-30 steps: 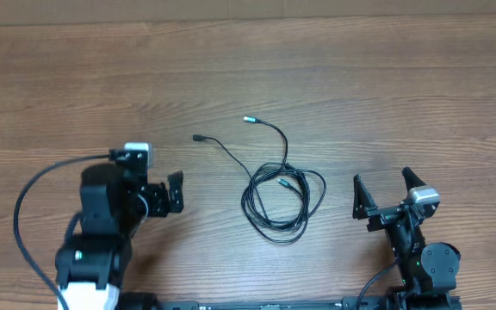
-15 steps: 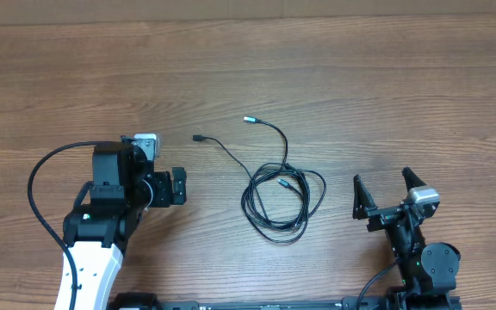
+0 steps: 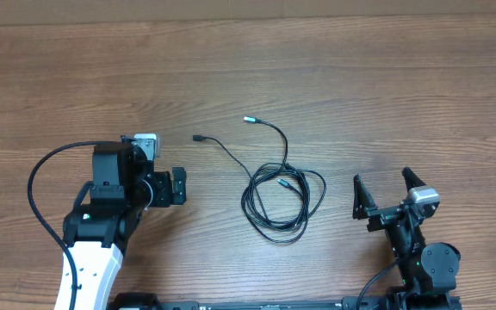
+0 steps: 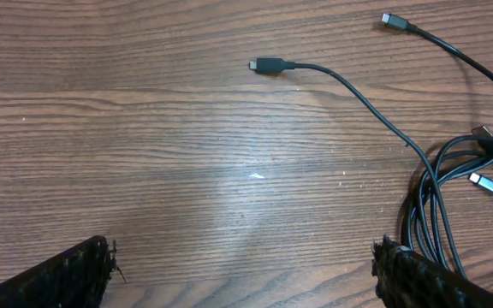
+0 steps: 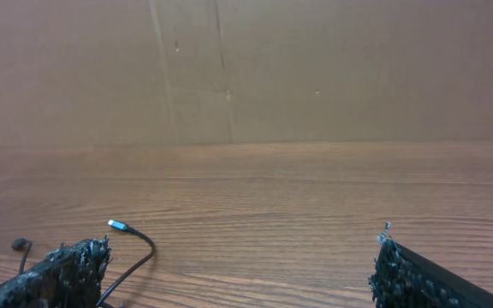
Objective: Untangle cables
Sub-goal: 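Move the left gripper forward and down onto the black cable bundle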
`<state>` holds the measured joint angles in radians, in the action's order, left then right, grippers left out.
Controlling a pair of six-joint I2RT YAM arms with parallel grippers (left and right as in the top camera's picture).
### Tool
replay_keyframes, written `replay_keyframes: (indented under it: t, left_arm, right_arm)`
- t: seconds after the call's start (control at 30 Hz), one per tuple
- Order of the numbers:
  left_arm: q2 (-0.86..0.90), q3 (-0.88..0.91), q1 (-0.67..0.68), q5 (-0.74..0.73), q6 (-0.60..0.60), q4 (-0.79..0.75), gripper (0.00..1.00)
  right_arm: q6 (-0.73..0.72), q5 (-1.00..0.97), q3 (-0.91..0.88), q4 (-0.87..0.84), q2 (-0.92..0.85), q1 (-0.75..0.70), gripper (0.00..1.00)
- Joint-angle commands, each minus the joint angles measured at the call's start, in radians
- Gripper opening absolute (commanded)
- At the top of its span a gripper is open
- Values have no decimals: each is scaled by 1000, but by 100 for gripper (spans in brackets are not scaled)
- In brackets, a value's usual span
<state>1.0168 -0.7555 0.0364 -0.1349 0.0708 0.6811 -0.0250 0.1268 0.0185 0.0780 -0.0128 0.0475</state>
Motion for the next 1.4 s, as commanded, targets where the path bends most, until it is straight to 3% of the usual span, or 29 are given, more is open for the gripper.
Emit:
replay_keyframes:
  t: [0.0, 1.13, 1.37]
  left_arm:
    - [4, -27, -12, 8, -19, -5, 100]
    - [4, -28, -12, 6, -5, -4, 100]
    - [4, -95, -10, 8, 14, 97, 100]
  right_arm:
    - [0, 5, -11, -5, 10, 3, 100]
    - [0, 5, -11, -5, 10, 3, 100]
    - [0, 5, -11, -5, 10, 3, 100]
